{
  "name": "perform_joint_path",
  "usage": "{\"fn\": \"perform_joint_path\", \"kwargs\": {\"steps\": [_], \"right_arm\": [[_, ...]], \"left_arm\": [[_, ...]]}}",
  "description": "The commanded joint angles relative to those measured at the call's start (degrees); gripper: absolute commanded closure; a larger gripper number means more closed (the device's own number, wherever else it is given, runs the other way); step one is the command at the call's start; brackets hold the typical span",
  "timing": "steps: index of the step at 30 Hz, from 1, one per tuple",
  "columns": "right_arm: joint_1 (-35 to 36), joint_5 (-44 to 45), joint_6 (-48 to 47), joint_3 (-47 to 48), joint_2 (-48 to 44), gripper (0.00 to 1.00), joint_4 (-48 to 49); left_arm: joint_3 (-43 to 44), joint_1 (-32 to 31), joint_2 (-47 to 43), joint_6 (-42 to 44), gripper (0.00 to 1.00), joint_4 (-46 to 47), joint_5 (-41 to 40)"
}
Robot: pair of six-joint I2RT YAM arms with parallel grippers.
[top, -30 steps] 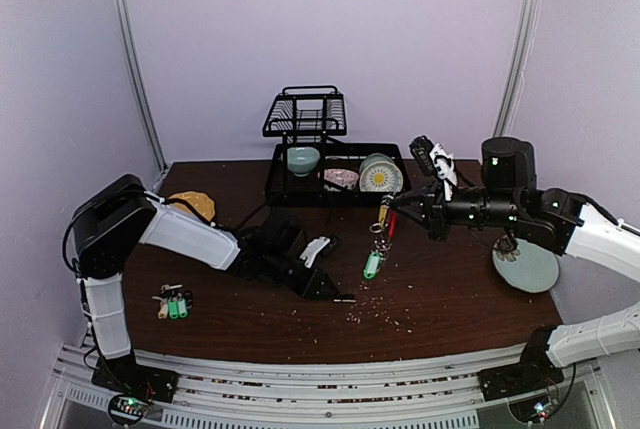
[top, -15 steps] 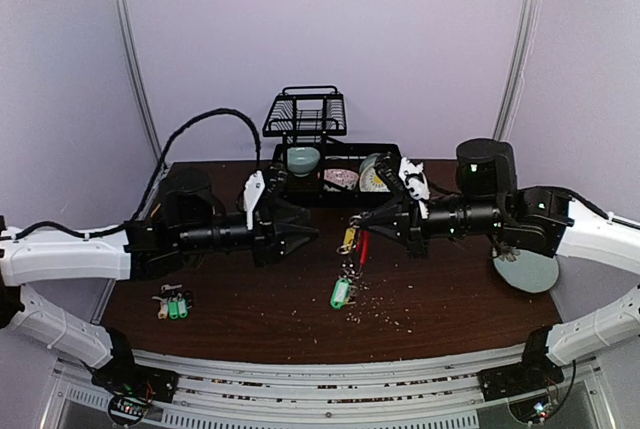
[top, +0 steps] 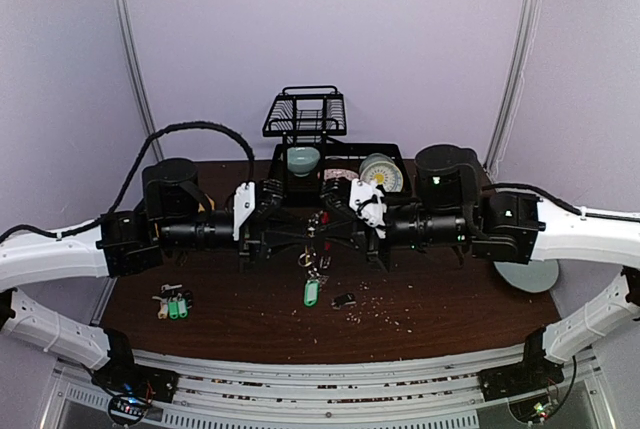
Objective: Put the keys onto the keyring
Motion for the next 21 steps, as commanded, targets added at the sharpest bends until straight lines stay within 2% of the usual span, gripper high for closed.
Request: {"fn": "perform_joint_path", "kwargs": {"steps": [1, 5, 10, 12, 15, 16, 18, 19, 21], "right_arm": [[0.8, 0.9, -2.5, 3.3, 1.0, 1.0, 4.0], [1.0, 0.8, -2.8, 3.9, 1.5, 1.0, 3.2], [1.1, 0.9, -3.4, 4.6, 1.8, 1.0, 2.0], [1.1, 0.9, -3.4, 4.6, 1.8, 1.0, 1.8], [1.1, 0.7, -2.9, 4.4, 1.6, 1.0, 1.8], [1.1, 0.8, -2.2, 3.9, 1.3, 0.97, 2.3], [0.7, 1.5, -0.5, 2.1, 0.0, 0.72, 4.1], [0.3, 1.3, 0.4, 1.1, -1.1, 0.63, 5.2], [-1.3, -3.0, 2.4, -1.3, -3.6, 0.56, 7.9]], "left_arm": [[1.7, 0.3, -1.2, 2.8, 0.8, -0.7, -0.8], [0.6, 0.3, -2.1, 2.6, 0.93, 0.6, -2.2], [0.4, 0.3, -2.5, 2.4, 0.91, 1.4, -0.7], [0.4, 0.3, -2.4, 2.5, 1.0, 1.4, -0.8], [-0.3, 0.2, -3.0, 3.0, 1.0, 1.9, -1.8], [-1.0, 0.2, -3.7, 3.4, 1.0, 2.8, -2.5], [-3.4, 0.2, -5.8, 5.4, 1.0, 5.9, -4.0], [-4.6, 0.2, -7.3, 7.1, 1.0, 7.3, -3.8], [-5.9, 0.2, -10.0, 10.9, 1.0, 8.9, -0.5]]}}
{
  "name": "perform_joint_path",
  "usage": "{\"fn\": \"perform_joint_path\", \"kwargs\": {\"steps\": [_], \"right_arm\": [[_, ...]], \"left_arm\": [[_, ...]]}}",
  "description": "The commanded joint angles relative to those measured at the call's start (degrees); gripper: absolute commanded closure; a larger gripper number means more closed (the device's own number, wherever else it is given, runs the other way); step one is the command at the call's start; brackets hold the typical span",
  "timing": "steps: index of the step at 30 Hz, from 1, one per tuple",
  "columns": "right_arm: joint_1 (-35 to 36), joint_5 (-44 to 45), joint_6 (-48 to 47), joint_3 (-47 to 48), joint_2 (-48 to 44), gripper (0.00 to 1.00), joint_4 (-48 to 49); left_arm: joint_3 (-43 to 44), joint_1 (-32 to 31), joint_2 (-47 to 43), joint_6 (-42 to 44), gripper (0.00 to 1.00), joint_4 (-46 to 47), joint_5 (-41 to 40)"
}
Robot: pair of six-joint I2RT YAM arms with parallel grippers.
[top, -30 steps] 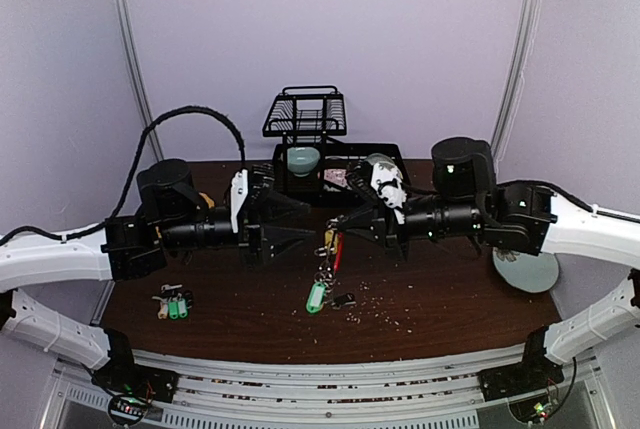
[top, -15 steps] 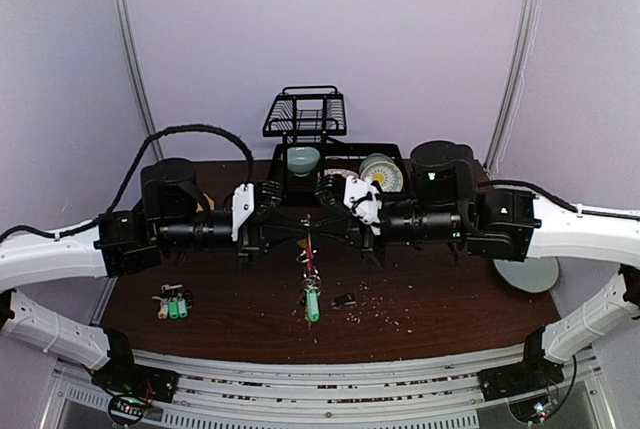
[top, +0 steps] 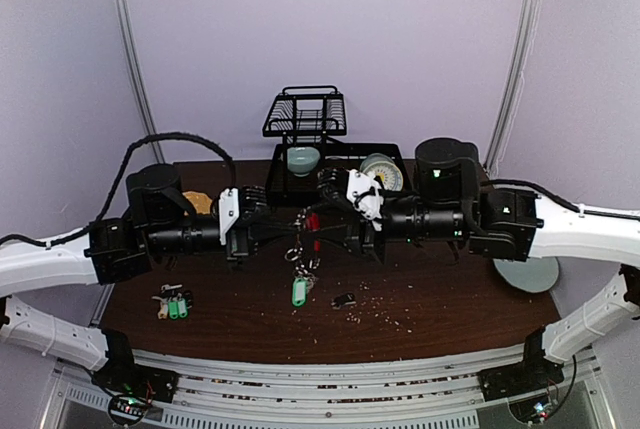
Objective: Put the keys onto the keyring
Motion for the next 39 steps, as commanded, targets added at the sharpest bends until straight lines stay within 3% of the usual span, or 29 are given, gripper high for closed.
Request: {"fn": "perform_joint_path", "kwargs": {"steps": [1, 5, 8, 13, 15, 17, 20, 22, 26, 30, 39], "right_arm": [[-2.3, -6.1, 4.7, -4.3, -6.0, 0.55, 7.3], [-2.6, -10.4, 6.2, -8.5, -9.5, 0.51, 13.3], [-2.5, -12.5, 8.6, -6.8, -8.7, 0.48, 12.4], [-2.5, -21.6, 11.0, -2.0, -6.9, 0.4, 9.3], [-2.5, -23.1, 11.8, -0.6, -6.2, 0.39, 8.9], [-2.3, -24.9, 13.3, 0.7, -5.3, 0.42, 9.4], [-0.9, -25.5, 14.2, 3.5, -4.2, 0.52, 8.9], [0.1, -24.7, 15.0, 3.5, -4.7, 0.55, 10.2], [1.4, -22.3, 18.2, -0.4, -5.5, 0.65, 19.6], [2.1, -22.4, 21.2, -1.4, -4.8, 0.73, 22.4], [2.4, -18.5, 22.3, -1.1, -3.4, 0.78, 23.1]], "left_arm": [[-2.7, 0.2, -6.2, 8.3, 1.0, 8.1, 4.9], [-0.5, 0.2, -6.8, 12.5, 1.0, 4.9, 14.8], [1.1, 0.2, -5.7, 12.8, 1.0, 3.2, 18.9], [2.6, 0.2, -5.2, 16.2, 1.0, 2.9, 19.8], [2.6, 0.2, -4.8, 13.7, 1.0, 7.3, 20.5], [-0.2, 0.2, -4.2, 3.4, 1.0, 17.6, 21.0], [-7.6, 0.2, -3.6, -12.5, 1.0, 41.5, 23.1], [-9.7, 0.2, -1.9, -19.3, 1.0, 52.6, 22.6], [-7.6, 0.2, 2.1, -24.9, 1.0, 56.6, 23.8], [-7.6, -0.1, 4.7, -29.8, 1.0, 63.0, 20.8], [-5.5, -1.2, 6.1, -25.7, 1.0, 58.4, 19.0]]}}
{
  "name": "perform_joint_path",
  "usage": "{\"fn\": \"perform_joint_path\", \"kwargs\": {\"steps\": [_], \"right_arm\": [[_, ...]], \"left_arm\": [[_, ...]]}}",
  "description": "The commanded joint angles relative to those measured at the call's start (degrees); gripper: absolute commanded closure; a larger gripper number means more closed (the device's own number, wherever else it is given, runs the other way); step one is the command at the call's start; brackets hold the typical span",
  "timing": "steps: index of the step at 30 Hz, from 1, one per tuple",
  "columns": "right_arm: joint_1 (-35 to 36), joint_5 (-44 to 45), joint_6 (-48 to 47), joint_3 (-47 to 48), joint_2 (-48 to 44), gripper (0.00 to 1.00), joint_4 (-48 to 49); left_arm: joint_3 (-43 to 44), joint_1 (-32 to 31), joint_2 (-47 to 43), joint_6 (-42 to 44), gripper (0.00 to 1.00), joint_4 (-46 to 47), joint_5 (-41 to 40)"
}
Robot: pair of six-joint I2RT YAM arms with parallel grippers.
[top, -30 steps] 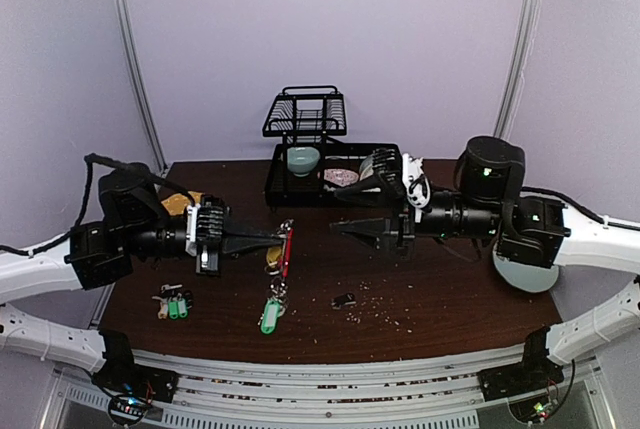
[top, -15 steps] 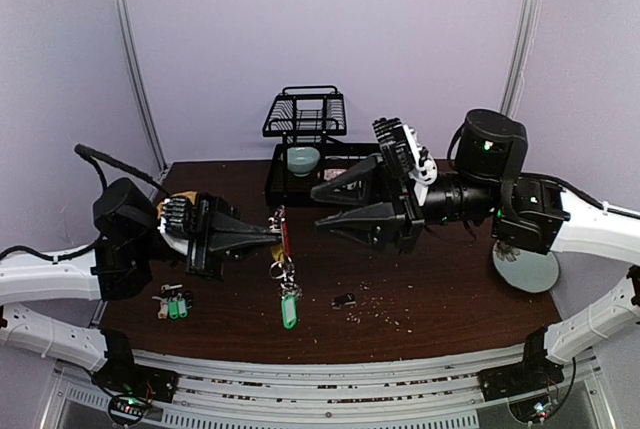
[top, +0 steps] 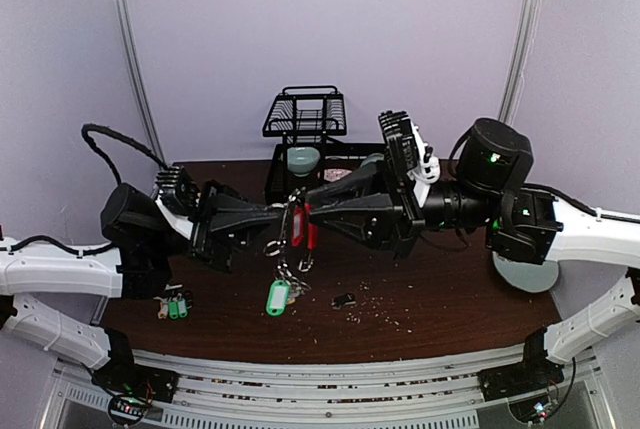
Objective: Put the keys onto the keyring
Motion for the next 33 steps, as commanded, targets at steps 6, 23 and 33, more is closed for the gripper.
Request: {"fn": "perform_joint_path", "kwargs": {"steps": [6, 23, 33], "right_arm": [[0.7, 1.6, 0.8, 1.8, 2.9, 0.83, 2.1], [1.1, 3.3, -1.9, 1.9, 1.5, 0.84, 1.8], [0.9, 3.5, -12.4, 1.5, -0.8, 0.76, -8.5]], "left_arm": [[4.2, -0.6, -0.1, 3.5, 1.0, -0.1, -1.0], [5.2, -1.4, -3.4, 15.6, 1.0, -12.2, -2.9], [12.2, -1.5, -10.5, 52.5, 1.0, -41.7, -11.4]]}}
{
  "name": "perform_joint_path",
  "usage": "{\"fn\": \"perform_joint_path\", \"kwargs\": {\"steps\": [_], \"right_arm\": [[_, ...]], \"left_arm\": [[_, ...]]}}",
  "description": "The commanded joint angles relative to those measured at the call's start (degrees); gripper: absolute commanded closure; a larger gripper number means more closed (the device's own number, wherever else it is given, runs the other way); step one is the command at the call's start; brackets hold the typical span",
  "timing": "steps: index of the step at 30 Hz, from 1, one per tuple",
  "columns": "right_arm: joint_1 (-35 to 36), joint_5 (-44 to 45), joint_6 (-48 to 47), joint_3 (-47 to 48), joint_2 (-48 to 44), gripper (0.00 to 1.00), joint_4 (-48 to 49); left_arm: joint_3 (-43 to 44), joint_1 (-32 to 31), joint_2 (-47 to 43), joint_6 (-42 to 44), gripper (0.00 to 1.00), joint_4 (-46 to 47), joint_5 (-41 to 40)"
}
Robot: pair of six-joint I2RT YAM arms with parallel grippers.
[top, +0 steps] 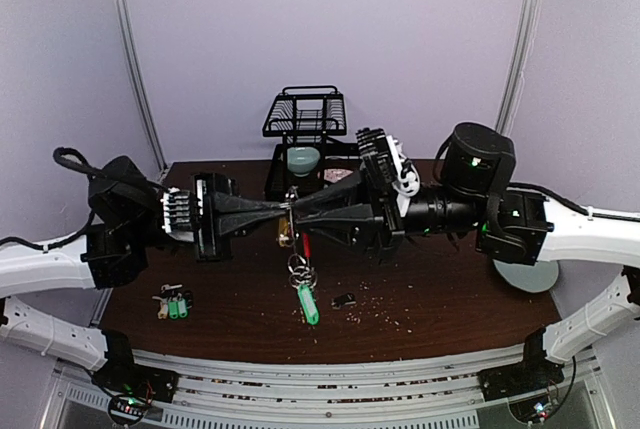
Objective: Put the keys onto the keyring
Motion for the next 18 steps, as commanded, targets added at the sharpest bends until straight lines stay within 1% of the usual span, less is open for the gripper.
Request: {"fn": "perform_joint_path", "kwargs": {"steps": [1, 4, 8, 13, 14, 18], "right_arm": [[0.2, 2.2, -8.5, 0.3, -4.1, 0.75, -8.0], [0.1, 4.4, -10.3, -0.6, -6.0, 0.73, -9.5], [0.1, 3.0, -10.5, -0.4, -6.6, 0.69, -9.4], [0.1, 0.8, -11.7, 1.0, -6.0, 0.68, -9.1], [0.1, 0.5, -11.8, 1.1, -5.9, 0.68, -8.9], [0.2, -0.6, -11.3, 0.3, -5.6, 0.68, -7.6]], "left_arm": [[6.3, -0.4, -4.3, 22.0, 1.0, -15.9, -7.9], [9.1, -0.4, -6.2, 25.7, 1.0, -23.4, -7.8], [13.1, -0.4, -7.2, 25.5, 1.0, -31.3, -0.8], [23.6, -0.4, -4.4, 27.3, 1.0, -47.0, 6.1], [25.0, -0.4, -4.1, 27.5, 1.0, -48.8, 7.6], [25.4, -0.4, -4.8, 27.5, 1.0, -51.9, 11.5]]}}
